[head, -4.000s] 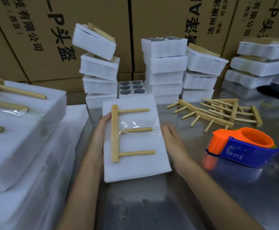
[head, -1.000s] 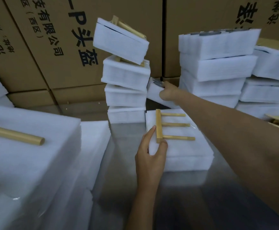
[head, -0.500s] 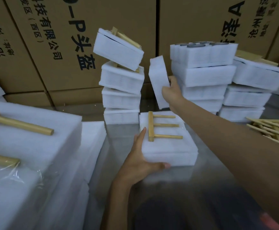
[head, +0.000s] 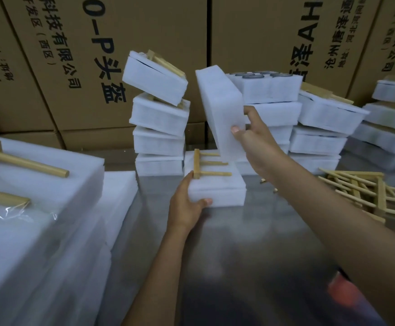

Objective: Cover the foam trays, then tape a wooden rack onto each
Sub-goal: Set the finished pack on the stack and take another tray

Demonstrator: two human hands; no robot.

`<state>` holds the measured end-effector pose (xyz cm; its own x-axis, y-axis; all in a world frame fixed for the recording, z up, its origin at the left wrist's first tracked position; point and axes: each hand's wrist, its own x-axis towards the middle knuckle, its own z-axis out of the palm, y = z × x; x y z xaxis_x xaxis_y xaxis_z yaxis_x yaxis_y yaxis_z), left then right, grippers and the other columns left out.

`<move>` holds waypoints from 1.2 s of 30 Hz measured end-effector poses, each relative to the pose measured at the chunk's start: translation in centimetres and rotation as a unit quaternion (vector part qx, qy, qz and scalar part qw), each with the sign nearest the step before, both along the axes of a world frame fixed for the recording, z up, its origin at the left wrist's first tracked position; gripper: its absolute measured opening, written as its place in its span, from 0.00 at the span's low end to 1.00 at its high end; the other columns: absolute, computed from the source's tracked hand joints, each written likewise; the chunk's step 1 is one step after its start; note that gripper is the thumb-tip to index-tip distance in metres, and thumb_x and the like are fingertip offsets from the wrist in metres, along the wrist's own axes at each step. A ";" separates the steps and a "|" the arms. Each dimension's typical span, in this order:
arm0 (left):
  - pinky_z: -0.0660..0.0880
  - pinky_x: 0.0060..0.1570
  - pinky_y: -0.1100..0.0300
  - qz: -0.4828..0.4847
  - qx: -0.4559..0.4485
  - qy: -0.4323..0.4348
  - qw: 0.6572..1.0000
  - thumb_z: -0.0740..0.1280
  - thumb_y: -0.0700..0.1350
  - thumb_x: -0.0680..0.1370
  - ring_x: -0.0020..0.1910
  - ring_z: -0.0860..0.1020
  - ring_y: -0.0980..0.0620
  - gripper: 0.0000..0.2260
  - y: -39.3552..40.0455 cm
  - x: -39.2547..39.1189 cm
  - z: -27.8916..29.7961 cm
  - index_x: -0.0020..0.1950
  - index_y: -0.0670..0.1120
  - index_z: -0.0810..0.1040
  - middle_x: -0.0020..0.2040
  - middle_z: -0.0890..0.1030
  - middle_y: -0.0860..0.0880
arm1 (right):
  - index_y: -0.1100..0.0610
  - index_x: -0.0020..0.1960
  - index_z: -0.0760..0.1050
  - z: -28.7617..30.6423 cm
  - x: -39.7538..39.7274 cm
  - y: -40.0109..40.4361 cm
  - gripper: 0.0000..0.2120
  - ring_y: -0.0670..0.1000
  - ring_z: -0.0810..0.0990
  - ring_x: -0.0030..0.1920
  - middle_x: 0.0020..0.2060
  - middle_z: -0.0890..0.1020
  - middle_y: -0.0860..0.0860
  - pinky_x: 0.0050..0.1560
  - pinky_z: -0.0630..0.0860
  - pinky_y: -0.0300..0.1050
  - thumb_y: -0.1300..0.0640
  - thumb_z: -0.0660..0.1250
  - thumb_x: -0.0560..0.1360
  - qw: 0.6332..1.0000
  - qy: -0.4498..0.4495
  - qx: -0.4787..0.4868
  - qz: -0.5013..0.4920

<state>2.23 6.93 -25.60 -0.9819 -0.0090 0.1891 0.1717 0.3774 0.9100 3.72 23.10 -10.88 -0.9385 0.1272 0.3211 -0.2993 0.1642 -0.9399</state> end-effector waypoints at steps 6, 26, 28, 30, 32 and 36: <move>0.68 0.61 0.60 0.008 -0.064 0.001 0.998 0.78 0.46 0.72 0.67 0.73 0.45 0.36 -0.6 -3.4 0.6 0.77 0.54 0.67 0.70 0.74 0.47 | 0.44 0.63 0.69 -0.7 4.9 2.4 0.15 0.49 0.78 0.56 0.54 0.79 0.49 0.50 0.75 0.45 0.62 0.58 0.82 0.991 0.054 0.118 0.025; 0.68 0.67 0.49 0.107 0.206 -0.054 0.971 0.52 0.52 0.84 0.69 0.71 0.38 0.20 3.3 -3.4 3.4 0.69 0.42 0.72 0.70 0.72 0.36 | 0.49 0.59 0.76 -12.3 13.0 2.2 0.28 0.55 0.71 0.51 0.49 0.73 0.51 0.54 0.70 0.50 0.74 0.62 0.66 0.917 0.096 0.374 -0.099; 0.72 0.60 0.46 0.084 0.167 -0.046 0.981 0.57 0.56 0.77 0.59 0.75 0.38 0.19 2.3 -3.4 3.1 0.60 0.44 0.72 0.63 0.76 0.36 | 0.46 0.60 0.74 -12.4 13.9 2.1 0.32 0.54 0.70 0.51 0.49 0.71 0.50 0.59 0.66 0.48 0.74 0.61 0.63 0.906 0.084 0.402 -0.099; 0.75 0.47 0.55 0.082 0.132 -0.057 0.986 0.63 0.50 0.78 0.52 0.77 0.44 0.15 1.0 -3.1 2.0 0.61 0.43 0.72 0.58 0.78 0.39 | 0.44 0.60 0.72 -12.7 15.1 1.9 0.34 0.54 0.70 0.52 0.49 0.70 0.49 0.67 0.62 0.51 0.73 0.60 0.61 0.894 0.073 0.430 -0.099; 0.75 0.33 0.66 0.099 0.157 -0.066 0.980 0.67 0.41 0.79 0.40 0.80 0.54 0.09 -0.1 -2.8 0.8 0.58 0.43 0.76 0.50 0.81 0.45 | 0.44 0.60 0.71 -12.7 16.3 1.5 0.35 0.54 0.70 0.53 0.49 0.70 0.50 0.67 0.63 0.53 0.71 0.58 0.59 0.884 0.080 0.449 -0.104; 0.72 0.27 0.67 0.083 0.241 -0.099 0.962 0.65 0.43 0.77 0.30 0.78 0.53 0.05 -0.8 -0.9 0.8 0.43 0.44 0.79 0.32 0.81 0.50 | 0.45 0.58 0.72 -12.8 18.7 0.1 0.34 0.51 0.73 0.52 0.46 0.70 0.48 0.68 0.58 0.52 0.67 0.58 0.55 0.868 0.085 0.474 -0.117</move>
